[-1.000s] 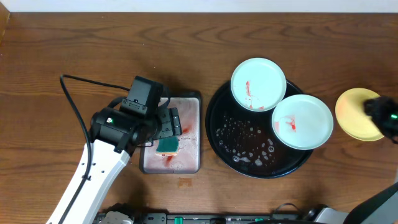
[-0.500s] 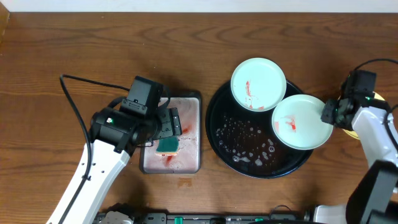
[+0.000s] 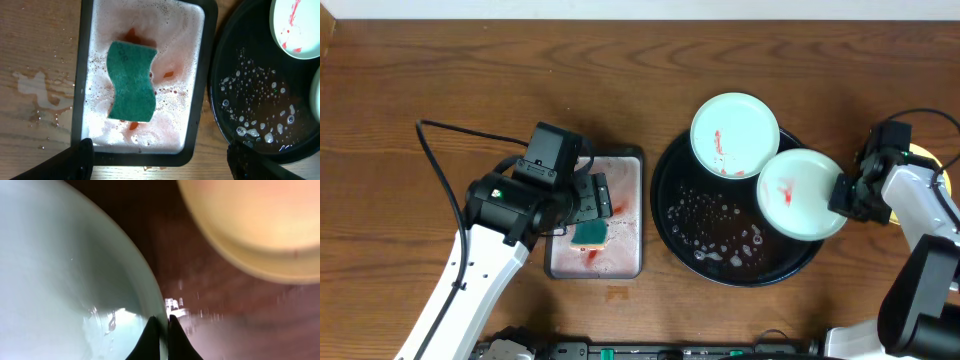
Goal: Clean dirty plates on tray and stack at the side
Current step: 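Grip the right pale green plate and slide it to tray center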
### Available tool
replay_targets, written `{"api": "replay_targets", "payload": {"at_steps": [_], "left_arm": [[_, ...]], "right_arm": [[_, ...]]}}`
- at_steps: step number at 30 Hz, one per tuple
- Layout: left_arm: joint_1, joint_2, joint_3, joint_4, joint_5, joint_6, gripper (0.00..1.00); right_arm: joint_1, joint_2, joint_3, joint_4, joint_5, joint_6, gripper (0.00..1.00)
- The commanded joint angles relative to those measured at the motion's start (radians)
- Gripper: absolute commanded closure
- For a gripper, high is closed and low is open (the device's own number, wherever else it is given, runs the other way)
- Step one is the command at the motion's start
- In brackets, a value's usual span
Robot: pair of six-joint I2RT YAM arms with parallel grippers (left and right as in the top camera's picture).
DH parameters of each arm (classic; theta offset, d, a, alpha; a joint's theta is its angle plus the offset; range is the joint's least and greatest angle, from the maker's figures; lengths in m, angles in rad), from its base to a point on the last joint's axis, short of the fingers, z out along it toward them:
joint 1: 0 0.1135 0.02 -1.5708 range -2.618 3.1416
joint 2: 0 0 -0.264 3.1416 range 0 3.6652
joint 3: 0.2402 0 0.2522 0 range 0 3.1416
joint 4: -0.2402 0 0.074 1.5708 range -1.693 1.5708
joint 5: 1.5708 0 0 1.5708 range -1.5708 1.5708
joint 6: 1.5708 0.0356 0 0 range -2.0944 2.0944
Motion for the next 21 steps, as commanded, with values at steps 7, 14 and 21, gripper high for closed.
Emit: {"api": "replay_targets", "payload": {"at_steps": [7, 14, 21], "left_arm": [[0.004, -0.001, 0.005, -0.006, 0.003, 0.004, 0.15], [0.004, -0.001, 0.005, -0.006, 0.003, 0.004, 0.15], [0.004, -0.001, 0.005, -0.006, 0.003, 0.004, 0.15]], "right_arm": [[0.016, -0.240, -0.019, -0.124, -0.193, -0.045, 0.99], [0.137, -0.340, -0.057, -0.134, -0.311, -0.057, 0.99], [0.235, -0.325, -0.264, 0.040, -0.312, 0.110, 0.99]]}}
